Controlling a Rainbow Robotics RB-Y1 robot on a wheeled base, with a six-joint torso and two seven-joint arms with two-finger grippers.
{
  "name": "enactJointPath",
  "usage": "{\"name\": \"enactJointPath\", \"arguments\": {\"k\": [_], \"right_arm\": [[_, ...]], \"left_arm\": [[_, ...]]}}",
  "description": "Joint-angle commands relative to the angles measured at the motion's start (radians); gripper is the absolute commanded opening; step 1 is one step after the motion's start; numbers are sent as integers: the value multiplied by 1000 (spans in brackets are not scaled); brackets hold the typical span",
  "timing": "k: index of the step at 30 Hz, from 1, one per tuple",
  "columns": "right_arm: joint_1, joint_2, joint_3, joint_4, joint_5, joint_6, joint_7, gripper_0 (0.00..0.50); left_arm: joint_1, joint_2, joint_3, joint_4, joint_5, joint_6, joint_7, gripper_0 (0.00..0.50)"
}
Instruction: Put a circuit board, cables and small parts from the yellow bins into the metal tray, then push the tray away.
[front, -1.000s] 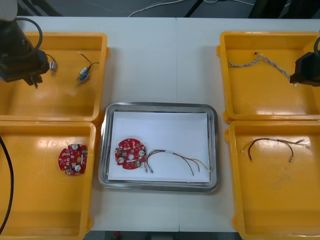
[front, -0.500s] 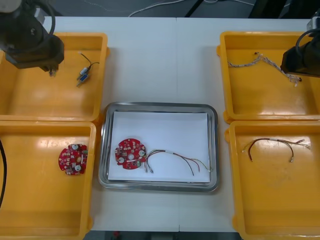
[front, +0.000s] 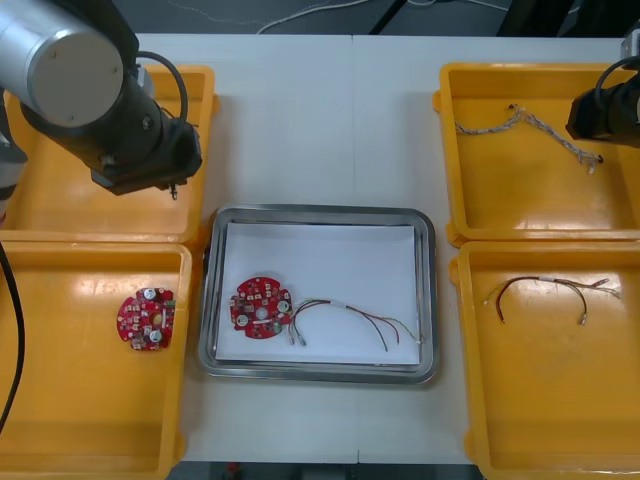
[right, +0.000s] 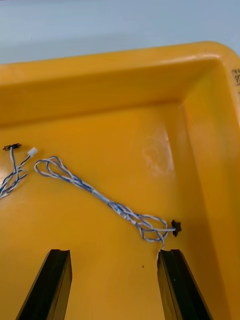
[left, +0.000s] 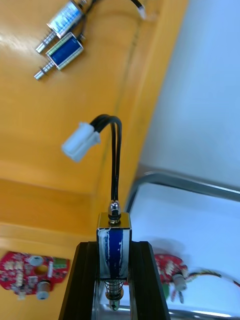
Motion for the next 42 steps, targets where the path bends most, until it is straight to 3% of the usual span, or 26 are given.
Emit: {"name": "enactJointPath", "arguments": {"k": [1, 7, 13, 26, 34, 42], "right_arm": [[-41, -14, 7, 51, 23, -67, 73, 500], [-41, 11, 7, 115, 40, -134, 90, 500], [-41, 40, 7, 183, 40, -203, 106, 500], [-53, 83, 65, 289, 44, -317, 119, 500], [-60, 103, 65, 318, 44, -344, 129, 500], [-107, 106, 120, 399, 14, -390, 140, 500]], "left_arm": [[73, -33, -56, -157, 9, 7, 56, 0], [98, -39, -200, -278, -55, 7, 197, 0], [104, -57, -284, -284, -85, 7, 220, 0], [112, -85, -401, -123, -186, -229, 206, 0], [112, -97, -435, -60, -220, -258, 187, 0], [112, -105, -464, 21, -267, -351, 165, 0]]}}
